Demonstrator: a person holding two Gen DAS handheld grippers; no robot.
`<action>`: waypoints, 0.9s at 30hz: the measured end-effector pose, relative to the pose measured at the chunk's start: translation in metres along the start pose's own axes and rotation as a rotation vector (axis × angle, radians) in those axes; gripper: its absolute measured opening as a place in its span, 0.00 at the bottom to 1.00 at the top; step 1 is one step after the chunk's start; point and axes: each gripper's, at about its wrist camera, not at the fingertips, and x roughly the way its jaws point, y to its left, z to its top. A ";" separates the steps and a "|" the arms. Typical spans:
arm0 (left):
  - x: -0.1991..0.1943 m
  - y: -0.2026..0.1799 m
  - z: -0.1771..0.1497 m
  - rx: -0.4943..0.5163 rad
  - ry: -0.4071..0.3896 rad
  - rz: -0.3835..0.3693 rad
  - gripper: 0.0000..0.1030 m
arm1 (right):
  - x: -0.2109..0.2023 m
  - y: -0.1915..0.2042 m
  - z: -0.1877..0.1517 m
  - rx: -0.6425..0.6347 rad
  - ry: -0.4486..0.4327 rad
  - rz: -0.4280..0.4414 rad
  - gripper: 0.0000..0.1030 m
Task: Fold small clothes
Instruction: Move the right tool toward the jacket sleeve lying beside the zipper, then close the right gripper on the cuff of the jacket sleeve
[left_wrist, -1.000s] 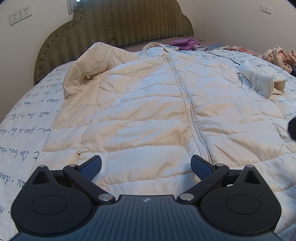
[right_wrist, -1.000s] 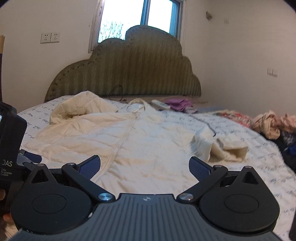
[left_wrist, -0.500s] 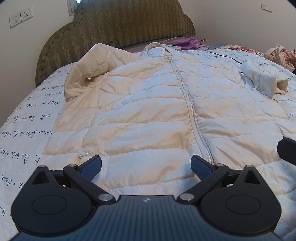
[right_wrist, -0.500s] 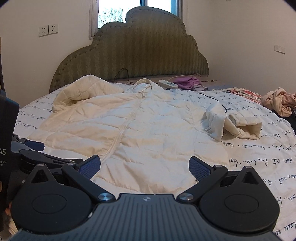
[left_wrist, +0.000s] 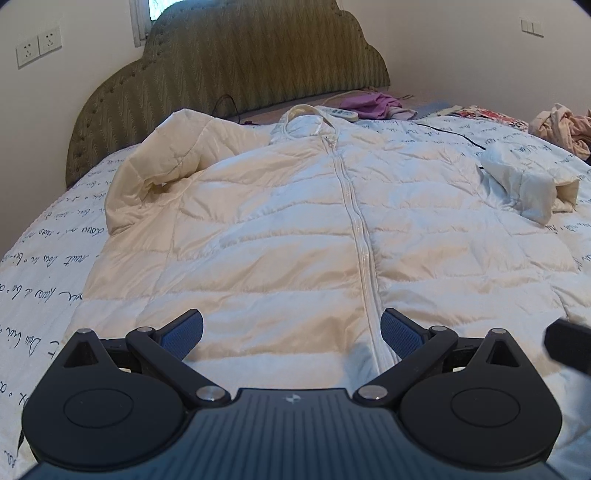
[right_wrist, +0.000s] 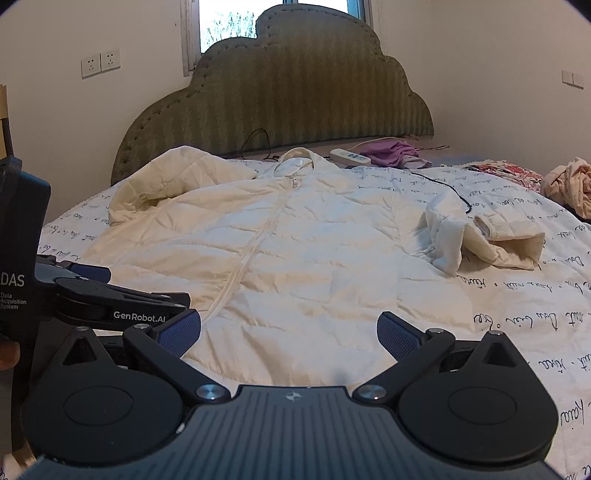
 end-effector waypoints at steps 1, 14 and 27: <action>0.003 -0.002 -0.001 -0.002 -0.006 0.006 1.00 | 0.001 -0.005 0.002 0.002 -0.003 -0.012 1.00; 0.032 -0.015 -0.027 0.022 -0.023 0.009 1.00 | 0.053 -0.163 0.025 0.105 -0.083 -0.355 0.94; 0.034 -0.012 -0.030 0.015 -0.036 -0.004 1.00 | 0.165 -0.189 0.024 -0.746 -0.017 -0.810 0.92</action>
